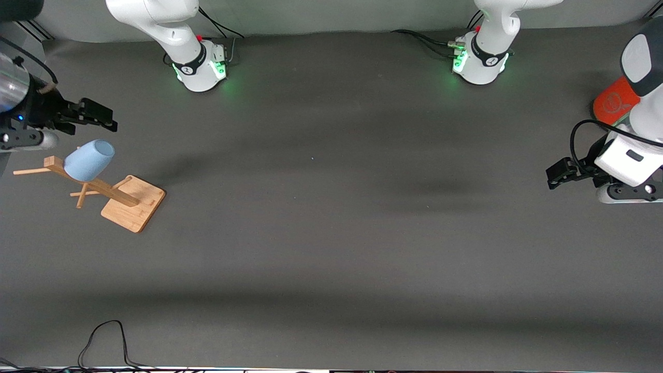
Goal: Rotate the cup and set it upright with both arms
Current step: 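Move the open right gripper toward the light blue cup on the stand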
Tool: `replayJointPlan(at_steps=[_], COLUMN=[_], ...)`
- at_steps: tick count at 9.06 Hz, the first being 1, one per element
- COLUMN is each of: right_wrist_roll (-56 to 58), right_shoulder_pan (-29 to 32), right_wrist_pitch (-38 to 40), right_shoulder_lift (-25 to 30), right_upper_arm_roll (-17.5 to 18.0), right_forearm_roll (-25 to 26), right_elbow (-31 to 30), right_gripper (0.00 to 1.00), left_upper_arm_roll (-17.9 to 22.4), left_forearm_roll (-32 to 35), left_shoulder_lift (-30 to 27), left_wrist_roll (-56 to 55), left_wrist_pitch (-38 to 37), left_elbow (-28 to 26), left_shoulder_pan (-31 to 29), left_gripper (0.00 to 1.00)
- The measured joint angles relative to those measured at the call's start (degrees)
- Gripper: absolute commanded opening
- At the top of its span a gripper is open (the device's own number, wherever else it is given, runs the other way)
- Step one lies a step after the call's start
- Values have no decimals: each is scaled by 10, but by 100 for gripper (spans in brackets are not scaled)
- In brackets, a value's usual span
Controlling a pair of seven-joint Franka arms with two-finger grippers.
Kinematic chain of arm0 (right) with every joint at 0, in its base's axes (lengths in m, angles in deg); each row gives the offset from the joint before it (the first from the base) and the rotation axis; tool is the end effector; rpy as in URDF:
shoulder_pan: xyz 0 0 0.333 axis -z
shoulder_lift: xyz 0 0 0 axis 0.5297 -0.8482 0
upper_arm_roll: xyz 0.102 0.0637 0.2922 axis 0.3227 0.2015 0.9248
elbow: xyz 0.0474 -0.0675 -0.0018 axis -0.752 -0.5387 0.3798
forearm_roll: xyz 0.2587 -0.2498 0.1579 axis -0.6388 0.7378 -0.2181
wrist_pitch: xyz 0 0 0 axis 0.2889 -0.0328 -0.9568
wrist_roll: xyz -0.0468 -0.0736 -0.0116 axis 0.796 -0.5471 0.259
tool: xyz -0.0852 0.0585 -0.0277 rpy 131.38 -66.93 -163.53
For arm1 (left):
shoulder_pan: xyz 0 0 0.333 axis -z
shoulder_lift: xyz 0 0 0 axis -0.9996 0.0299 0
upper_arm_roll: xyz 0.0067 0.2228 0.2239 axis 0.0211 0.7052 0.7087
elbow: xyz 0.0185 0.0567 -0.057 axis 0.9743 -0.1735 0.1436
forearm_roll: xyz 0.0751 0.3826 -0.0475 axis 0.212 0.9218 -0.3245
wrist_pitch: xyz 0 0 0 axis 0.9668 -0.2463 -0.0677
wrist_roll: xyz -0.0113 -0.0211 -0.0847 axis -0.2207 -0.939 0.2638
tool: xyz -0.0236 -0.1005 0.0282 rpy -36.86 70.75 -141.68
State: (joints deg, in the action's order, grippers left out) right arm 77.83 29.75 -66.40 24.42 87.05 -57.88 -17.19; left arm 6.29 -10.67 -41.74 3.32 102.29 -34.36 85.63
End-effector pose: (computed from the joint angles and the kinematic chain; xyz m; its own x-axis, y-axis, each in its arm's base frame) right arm 0.5241 0.0287 0.6138 0.9865 0.0114 -0.1632 0.0065 -0.9995 -0.0305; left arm 0.5864 -0.0246 0.5412 0.9977 0.0194 0.0647 0.0212 -0.9994 -0.0268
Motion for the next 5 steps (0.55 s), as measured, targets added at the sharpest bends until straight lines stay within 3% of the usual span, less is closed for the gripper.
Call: replayJointPlan(at_steps=[5], right_wrist_roll=[0], right_shoulder_pan=[0], right_wrist_pitch=[0], right_shoulder_lift=[-4], right_upper_arm_roll=[1], right_forearm_roll=[0], right_elbow=[2], right_gripper=[100], left_upper_arm_roll=[6], left_forearm_roll=[0], left_shoulder_lift=[-33], left_wrist_roll=[1], left_wrist_pitch=[-56], left_elbow=[9], left_shoulder_pan=[-20], left_gripper=[100])
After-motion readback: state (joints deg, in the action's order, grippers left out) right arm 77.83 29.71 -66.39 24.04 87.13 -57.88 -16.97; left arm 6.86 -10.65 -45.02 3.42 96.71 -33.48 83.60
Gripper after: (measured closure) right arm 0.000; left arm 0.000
